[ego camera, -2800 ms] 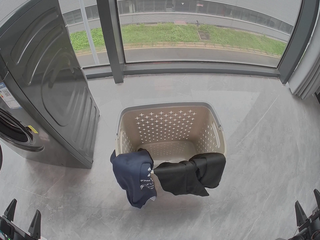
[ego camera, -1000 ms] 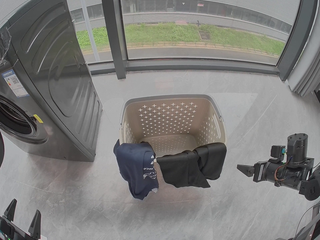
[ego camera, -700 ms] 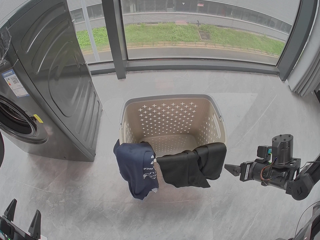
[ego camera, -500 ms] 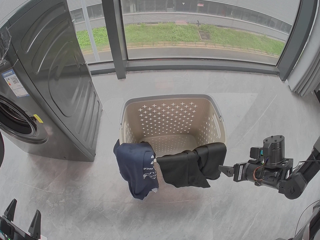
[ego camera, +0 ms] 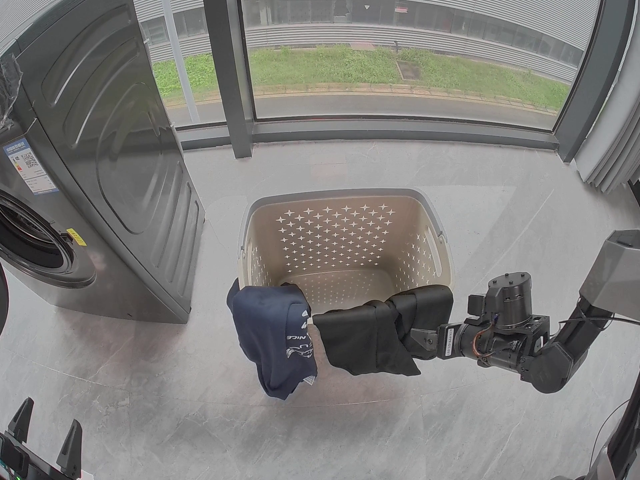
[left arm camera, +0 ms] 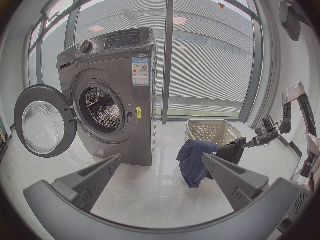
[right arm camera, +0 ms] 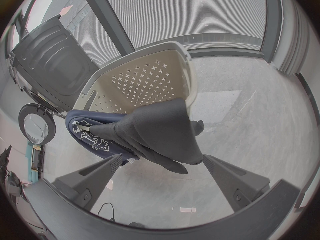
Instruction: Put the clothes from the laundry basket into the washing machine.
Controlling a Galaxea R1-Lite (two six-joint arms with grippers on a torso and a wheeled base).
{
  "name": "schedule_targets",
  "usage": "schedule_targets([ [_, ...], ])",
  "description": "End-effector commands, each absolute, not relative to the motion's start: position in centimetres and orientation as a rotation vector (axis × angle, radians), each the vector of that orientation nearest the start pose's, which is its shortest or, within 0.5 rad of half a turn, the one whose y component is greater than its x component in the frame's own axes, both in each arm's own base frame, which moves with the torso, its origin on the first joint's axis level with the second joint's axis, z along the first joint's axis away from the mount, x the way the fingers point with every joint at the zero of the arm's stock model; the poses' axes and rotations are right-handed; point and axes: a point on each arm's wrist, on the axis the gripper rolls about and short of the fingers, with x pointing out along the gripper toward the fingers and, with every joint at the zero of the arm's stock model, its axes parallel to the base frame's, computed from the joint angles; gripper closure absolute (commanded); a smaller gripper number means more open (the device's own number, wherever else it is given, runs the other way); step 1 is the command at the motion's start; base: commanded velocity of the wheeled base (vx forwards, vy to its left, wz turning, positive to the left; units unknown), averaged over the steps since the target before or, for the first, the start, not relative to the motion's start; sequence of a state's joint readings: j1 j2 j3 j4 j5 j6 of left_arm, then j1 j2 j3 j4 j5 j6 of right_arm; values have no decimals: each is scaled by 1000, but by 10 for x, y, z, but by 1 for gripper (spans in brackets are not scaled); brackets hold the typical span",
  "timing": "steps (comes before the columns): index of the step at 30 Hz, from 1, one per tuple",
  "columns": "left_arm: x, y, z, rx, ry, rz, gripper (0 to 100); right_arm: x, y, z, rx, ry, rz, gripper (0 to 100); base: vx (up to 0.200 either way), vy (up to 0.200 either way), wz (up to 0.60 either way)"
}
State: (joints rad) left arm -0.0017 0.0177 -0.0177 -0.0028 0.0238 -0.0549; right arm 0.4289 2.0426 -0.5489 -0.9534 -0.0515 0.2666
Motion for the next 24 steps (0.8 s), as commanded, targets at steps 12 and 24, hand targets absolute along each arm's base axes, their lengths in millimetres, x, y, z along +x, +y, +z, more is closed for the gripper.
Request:
schedule_targets([
  [12, -22, 1, 76, -55, 5, 23, 0, 319, 150, 25, 123, 563, 307, 0, 0, 0, 0],
  [24, -22, 1, 76, -55, 5, 23, 0, 319, 152, 27, 129, 537, 328, 100, 0, 0, 0],
])
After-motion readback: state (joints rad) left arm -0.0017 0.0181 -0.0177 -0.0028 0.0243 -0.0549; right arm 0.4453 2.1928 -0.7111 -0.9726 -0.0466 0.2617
